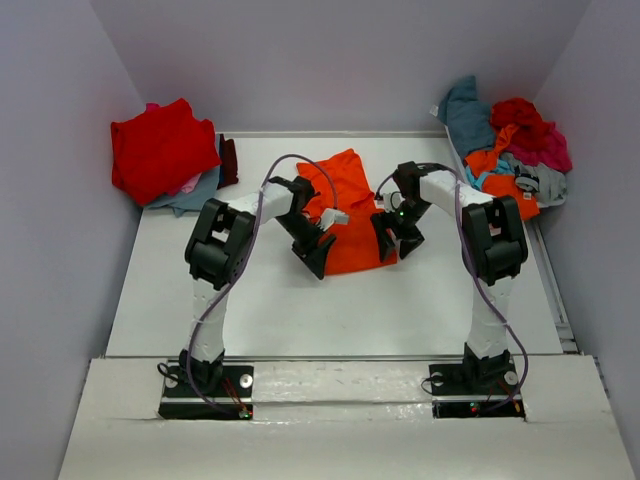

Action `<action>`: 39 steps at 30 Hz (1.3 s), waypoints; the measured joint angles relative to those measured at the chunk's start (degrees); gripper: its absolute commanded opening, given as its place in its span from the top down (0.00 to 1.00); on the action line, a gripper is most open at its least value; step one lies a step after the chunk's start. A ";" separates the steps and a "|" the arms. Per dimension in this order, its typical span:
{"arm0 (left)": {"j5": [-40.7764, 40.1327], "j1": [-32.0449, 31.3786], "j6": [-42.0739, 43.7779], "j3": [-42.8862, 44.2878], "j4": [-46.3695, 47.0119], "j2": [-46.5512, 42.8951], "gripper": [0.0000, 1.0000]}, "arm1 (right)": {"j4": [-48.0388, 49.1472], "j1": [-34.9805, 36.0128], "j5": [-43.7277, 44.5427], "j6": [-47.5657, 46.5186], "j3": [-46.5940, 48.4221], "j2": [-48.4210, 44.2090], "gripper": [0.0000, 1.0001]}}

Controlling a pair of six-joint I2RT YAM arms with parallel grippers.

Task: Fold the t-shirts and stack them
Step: Fold the tshirt

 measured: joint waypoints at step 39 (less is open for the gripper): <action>4.00 1.55 -7.50 1.14 5.25 4.04 0.91 | 1.51 0.00 -5.33 -0.61 -0.02 2.14 0.72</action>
